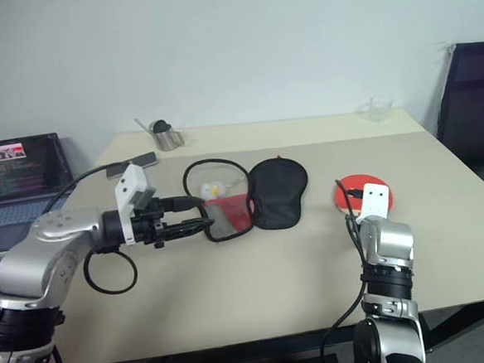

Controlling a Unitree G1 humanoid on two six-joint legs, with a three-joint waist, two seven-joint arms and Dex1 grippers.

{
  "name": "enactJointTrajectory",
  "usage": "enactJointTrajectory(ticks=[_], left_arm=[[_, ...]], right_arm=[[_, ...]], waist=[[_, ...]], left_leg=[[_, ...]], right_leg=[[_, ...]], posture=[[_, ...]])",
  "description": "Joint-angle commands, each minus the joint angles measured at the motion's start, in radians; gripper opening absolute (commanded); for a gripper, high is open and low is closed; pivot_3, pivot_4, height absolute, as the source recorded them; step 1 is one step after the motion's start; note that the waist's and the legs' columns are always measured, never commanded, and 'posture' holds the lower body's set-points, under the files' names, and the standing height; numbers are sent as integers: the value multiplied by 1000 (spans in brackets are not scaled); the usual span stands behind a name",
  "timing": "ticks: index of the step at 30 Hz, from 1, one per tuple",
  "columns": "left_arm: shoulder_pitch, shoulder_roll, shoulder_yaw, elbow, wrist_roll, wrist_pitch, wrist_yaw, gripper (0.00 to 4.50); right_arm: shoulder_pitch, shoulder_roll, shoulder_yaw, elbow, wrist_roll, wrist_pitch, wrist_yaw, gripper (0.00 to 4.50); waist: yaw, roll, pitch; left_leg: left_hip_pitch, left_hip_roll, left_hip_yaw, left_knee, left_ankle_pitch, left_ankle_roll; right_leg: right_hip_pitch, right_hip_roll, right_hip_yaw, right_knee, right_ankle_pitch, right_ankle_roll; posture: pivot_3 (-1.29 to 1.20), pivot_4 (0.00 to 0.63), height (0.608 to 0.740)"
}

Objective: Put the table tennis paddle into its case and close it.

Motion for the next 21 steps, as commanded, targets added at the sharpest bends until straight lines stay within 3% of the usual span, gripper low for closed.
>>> enactJointTrajectory(ticks=[1,13,21], left_arm=[[-2,15,38,-36,-10,-1,14,2947],[40,43,89,-28,-4,-2,34,2947],[160,95,164,-65,-18,10,33,2947]], right_arm=[[-18,1,-6,32,36,-13,-6,1105],[-253,3,24,57,117,-39,1,1105],[-459,169,82,327,166,-241,-23,1105]], waist=[[0,0,0],[-3,5,5],[-17,5,5]], left_leg=[[0,0,0,0,0,0],[-6,3,1,-2,0,0],[-11,6,8,-16,1,-4]], right_leg=[[0,0,0,0,0,0],[-9,0,0,1,1,-2],[-21,0,6,-4,0,-5]], posture=[[0,150,740],[0,150,740],[0,150,740]])
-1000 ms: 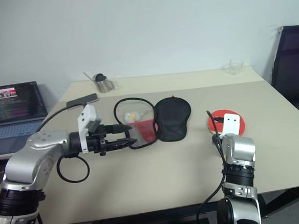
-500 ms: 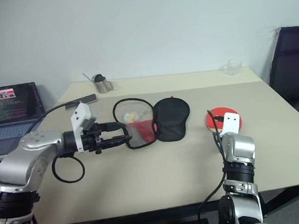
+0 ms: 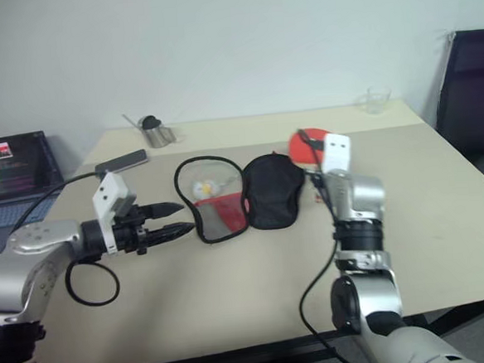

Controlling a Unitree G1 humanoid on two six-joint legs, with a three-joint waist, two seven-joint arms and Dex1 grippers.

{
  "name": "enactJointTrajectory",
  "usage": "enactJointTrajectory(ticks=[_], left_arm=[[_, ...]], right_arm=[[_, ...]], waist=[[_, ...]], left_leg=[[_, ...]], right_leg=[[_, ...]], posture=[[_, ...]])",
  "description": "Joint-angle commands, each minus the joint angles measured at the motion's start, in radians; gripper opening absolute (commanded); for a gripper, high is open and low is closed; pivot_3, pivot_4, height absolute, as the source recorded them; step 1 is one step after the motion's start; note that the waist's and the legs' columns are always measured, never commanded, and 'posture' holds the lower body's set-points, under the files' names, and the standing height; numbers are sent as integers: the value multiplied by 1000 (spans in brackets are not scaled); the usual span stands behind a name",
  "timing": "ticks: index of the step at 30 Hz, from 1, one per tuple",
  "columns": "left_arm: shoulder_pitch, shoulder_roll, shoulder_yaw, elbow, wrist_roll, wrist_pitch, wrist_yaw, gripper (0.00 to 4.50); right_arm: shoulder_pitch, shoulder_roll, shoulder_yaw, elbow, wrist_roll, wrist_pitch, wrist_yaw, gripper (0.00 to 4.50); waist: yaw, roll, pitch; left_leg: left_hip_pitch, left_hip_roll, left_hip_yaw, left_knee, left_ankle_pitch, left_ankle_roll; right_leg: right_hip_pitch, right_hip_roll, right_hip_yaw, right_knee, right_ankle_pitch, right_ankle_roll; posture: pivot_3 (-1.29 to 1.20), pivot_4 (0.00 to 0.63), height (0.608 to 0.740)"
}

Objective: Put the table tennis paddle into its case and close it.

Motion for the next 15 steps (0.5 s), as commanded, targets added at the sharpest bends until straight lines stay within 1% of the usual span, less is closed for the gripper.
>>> enactJointTrajectory(ticks=[1,6,15], left_arm=[[52,45,64,-58,-11,-2,-7,2947],[152,81,132,-97,-16,12,10,2947],[227,76,191,-178,-47,56,48,2947]], right_arm=[[-59,59,43,61,39,-99,-5,1105],[-72,102,74,151,71,-177,-26,1105],[-73,121,93,271,110,-249,-58,1105]], waist=[[-2,0,0],[15,0,0],[14,0,0]], left_leg=[[-2,1,0,0,0,0],[-15,1,-2,2,0,-3],[-16,2,-1,2,0,-3]], right_leg=[[-1,0,-1,-1,0,0],[-10,0,-4,-2,0,-1],[-12,0,-3,-1,0,-1]], posture=[[0,150,740],[0,150,740],[0,150,740]])
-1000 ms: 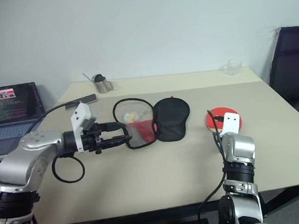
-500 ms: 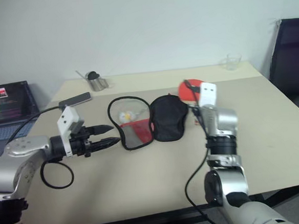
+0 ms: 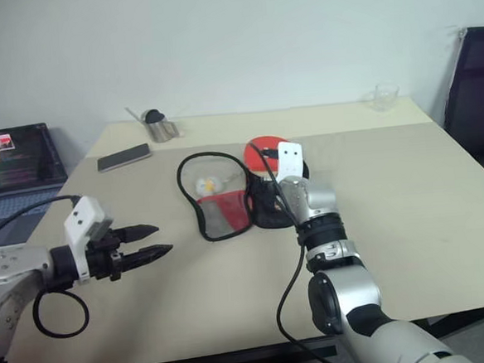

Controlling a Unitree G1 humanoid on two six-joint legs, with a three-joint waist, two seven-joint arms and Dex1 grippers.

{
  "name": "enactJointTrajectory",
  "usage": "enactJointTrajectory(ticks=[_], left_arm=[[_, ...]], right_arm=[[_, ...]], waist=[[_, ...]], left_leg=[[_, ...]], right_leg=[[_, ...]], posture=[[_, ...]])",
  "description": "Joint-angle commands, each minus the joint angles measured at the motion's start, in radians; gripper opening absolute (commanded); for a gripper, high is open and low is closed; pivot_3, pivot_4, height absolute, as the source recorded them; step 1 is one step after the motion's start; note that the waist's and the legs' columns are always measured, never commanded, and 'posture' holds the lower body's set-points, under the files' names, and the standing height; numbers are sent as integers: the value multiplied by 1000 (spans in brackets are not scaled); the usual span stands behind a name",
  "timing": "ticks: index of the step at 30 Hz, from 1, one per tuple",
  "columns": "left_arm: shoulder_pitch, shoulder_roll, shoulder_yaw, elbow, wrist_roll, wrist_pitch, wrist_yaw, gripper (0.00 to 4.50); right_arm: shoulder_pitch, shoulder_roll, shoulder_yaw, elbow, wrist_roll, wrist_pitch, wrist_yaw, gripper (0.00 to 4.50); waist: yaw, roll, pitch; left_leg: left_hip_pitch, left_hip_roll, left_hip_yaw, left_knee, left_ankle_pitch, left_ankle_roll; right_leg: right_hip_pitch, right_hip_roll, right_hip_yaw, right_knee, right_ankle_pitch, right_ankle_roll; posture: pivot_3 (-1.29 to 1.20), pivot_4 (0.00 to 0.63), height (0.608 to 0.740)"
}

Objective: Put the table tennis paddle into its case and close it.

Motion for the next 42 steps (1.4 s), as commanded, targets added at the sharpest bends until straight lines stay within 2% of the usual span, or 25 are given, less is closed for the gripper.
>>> enactJointTrajectory(ticks=[1,16,36,42], left_arm=[[12,12,53,-50,-23,11,19,2947],[69,10,89,-104,-55,32,54,2947],[65,16,86,-158,-100,74,105,2947],[60,19,83,-167,-109,84,117,2947]], right_arm=[[-42,70,21,8,26,-54,-14,1105],[-63,82,60,168,52,-141,-8,1105],[-125,49,52,330,57,-307,-106,1105],[-129,56,60,345,65,-306,-85,1105]], waist=[[-2,0,0],[-5,0,0],[-5,0,0],[-5,0,0]], left_leg=[[0,0,0,0,0,0],[1,1,1,0,0,0],[1,1,1,1,0,0],[1,1,2,1,0,0]], right_leg=[[0,0,0,0,0,0],[0,1,0,1,0,0],[0,1,1,3,0,-1],[0,1,1,4,0,-1]], posture=[[0,150,740],[0,150,740],[0,150,740],[0,150,740]])
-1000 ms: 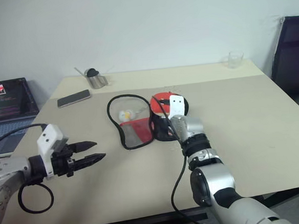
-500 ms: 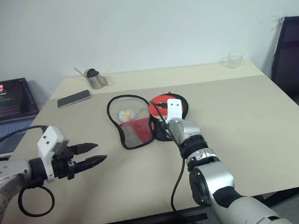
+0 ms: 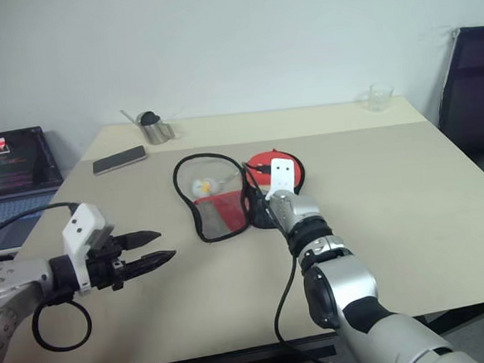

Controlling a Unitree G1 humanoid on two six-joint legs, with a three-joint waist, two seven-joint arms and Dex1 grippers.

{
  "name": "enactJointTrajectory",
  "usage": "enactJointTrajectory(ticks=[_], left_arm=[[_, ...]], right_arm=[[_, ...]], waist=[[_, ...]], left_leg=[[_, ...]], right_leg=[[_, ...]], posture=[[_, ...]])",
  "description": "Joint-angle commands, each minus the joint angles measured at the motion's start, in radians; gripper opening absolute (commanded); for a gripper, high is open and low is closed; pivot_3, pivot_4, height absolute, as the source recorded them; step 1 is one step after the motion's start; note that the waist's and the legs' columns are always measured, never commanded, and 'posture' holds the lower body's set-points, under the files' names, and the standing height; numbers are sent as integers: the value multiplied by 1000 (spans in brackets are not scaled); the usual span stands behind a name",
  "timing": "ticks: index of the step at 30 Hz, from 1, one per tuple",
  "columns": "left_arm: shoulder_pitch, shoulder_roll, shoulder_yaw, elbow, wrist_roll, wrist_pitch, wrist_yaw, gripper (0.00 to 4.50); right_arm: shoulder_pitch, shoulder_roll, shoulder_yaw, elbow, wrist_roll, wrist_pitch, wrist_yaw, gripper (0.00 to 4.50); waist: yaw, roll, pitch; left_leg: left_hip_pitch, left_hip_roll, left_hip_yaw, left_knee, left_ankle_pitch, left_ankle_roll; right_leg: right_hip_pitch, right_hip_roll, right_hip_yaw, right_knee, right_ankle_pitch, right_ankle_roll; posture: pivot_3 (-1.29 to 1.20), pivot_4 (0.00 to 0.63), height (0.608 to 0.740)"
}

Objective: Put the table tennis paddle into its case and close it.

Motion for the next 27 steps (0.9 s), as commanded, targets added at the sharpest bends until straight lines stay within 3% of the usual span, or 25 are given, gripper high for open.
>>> enactJointTrajectory(ticks=[1,6,16,23,27], left_arm=[[-16,19,36,-35,-11,0,9,2947],[-13,20,36,-40,-13,4,18,2947],[-8,19,42,-49,-17,9,25,2947],[-36,11,25,-24,2,3,47,2947],[-96,-4,0,51,38,-9,91,2947]], right_arm=[[-61,54,10,-22,7,-28,12,1105],[-61,61,4,-20,17,-26,22,1105],[-67,59,-1,-4,22,-41,22,4488],[-68,43,0,-24,27,-27,34,4488],[-58,0,29,-114,37,86,126,4488]], waist=[[0,0,0],[0,0,0],[0,-1,-1],[0,-1,-1],[0,-1,-1]], left_leg=[[0,0,0,0,0,0],[0,0,0,0,0,0],[1,0,0,0,0,0],[1,0,1,1,0,0],[1,0,1,1,0,0]], right_leg=[[0,0,0,0,0,0],[0,0,0,0,0,0],[0,0,0,1,0,0],[0,0,1,1,0,0],[0,0,1,2,0,0]], posture=[[0,150,740],[0,150,740],[0,150,740],[0,150,740],[0,150,740]])
